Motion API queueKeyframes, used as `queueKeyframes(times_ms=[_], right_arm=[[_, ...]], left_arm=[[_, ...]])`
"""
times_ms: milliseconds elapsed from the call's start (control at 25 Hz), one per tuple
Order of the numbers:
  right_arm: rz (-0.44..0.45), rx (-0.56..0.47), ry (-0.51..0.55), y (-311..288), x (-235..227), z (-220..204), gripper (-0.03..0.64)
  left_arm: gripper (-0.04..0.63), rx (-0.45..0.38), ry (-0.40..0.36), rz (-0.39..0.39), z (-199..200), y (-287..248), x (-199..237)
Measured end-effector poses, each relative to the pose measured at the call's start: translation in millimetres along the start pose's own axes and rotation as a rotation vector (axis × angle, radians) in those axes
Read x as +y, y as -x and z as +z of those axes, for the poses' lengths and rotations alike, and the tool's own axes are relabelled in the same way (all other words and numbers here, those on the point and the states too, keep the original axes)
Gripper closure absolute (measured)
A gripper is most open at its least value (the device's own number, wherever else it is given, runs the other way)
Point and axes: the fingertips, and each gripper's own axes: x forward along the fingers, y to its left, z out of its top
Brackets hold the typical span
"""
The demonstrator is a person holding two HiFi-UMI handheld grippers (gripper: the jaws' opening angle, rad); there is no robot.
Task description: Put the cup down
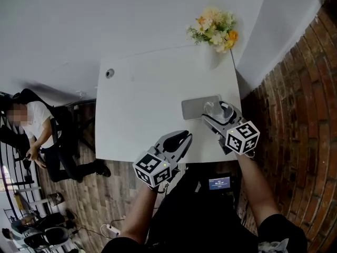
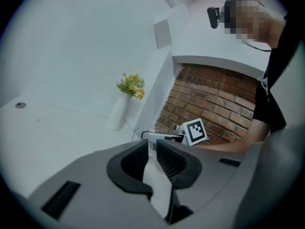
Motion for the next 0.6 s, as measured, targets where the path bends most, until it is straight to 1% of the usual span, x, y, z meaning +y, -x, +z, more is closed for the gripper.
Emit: queueKeyframes(times_ms=[160,320,480,600], right_arm=[[-0.022,0.009,0.066,-27.4,-20.4,-11.3,0.199],[-0.041,0.000,0.086,-50.8,-39.5,-17.7,0.199],[-0.055,-0.013,0.147,-65.8,-48.5,-20.2,0.199],[-0.068,-0.021,0.169,-73.1,-54.2,-22.8,0.199]], left_arm=[[0.534,-0.004,0.017,0.027,-1.1,-7.0,13.9],[0.534,-0.006,0.026,0.033,1.4,-16.6,23.7],[0.534,-0.003,0.039,0.042,3.0,-22.1,31.3],[0.534,-0.002,0.050,0.049,5.0,-24.2,36.3]])
